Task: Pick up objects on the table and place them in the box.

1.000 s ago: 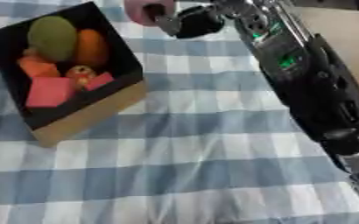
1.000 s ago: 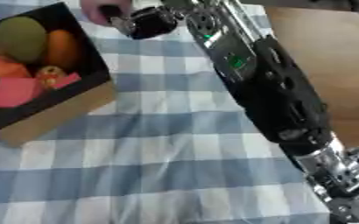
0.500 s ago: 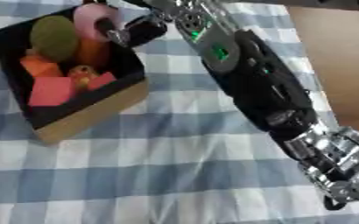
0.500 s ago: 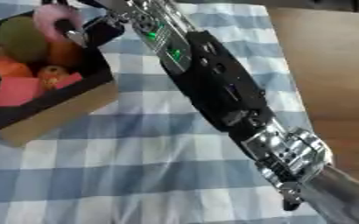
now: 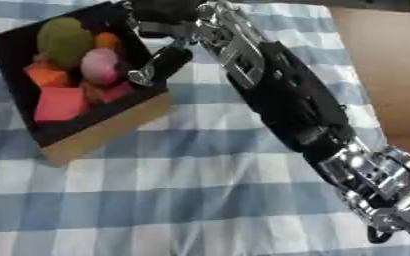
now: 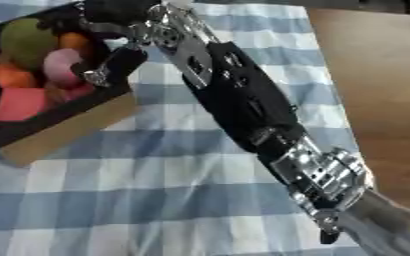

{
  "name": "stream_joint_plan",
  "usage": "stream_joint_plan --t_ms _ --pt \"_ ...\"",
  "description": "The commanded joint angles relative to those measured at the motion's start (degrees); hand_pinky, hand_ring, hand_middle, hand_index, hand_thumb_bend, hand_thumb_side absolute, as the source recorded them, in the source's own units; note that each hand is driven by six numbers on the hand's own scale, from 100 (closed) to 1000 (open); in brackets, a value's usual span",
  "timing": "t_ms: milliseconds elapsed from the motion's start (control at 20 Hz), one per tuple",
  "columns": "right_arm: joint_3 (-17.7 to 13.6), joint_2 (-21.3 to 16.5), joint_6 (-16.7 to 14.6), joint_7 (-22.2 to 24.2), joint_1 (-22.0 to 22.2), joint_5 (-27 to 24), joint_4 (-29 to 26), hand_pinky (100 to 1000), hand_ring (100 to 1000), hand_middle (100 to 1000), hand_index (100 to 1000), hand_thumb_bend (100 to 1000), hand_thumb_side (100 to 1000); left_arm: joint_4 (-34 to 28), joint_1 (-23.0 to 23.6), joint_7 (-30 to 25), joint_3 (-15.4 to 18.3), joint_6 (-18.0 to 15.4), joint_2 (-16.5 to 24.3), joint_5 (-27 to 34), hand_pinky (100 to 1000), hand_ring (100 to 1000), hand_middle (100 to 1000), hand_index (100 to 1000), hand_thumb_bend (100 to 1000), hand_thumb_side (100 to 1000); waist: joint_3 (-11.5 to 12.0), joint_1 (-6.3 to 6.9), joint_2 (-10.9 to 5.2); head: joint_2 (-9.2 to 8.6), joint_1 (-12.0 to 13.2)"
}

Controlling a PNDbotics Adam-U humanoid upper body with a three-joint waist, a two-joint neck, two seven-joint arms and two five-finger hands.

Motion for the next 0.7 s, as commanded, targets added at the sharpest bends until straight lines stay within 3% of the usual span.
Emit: stream_joint_plan --t_ms 50,200,250,450,700 --pt "-1.95 -1.04 0.92 -1.17 -0.84 -1.57 -2.92 929 924 817 968 100 241 -0.98 -0.73 0.18 0.32 -0.43 0.7 -0.04 732 883 744 788 580 605 -0.18 0.21 -1.17 -0.13 0.08" --pt "-4.41 -3.19 5.7 -4.27 -0.15 -6.55 -8.83 918 895 801 971 100 124 -0.98 -0.41 0.49 0.61 -0.37 0.85 -0.14 732 884 745 788 578 605 -0.68 0.23 -1.32 0.22 0.88" --pt "-4.94 -4.18 7.49 -5.17 0.29 -9.04 -11.07 914 887 792 965 100 143 -0.98 -0.29 0.61 0.71 -0.3 0.93 -0.23 733 884 745 788 577 606 -0.85 0.23 -1.37 0.32 1.26" --pt "-7.6 -11.77 13.42 -11.07 4.89 -24.02 -22.68 901 863 770 936 100 283 -0.98 0.46 1.38 1.35 0.05 1.52 -0.83 734 886 746 789 577 607 -1.9 0.25 -1.62 0.53 3.52" --pt "-12.68 -20.31 17.03 -19.86 14.26 -39.59 -35.33 897 845 770 919 100 523 -0.98 1.5 2.61 2.31 0.52 2.12 -1.71 734 888 748 789 575 608 -3.24 0.64 -1.56 0.21 5.87"
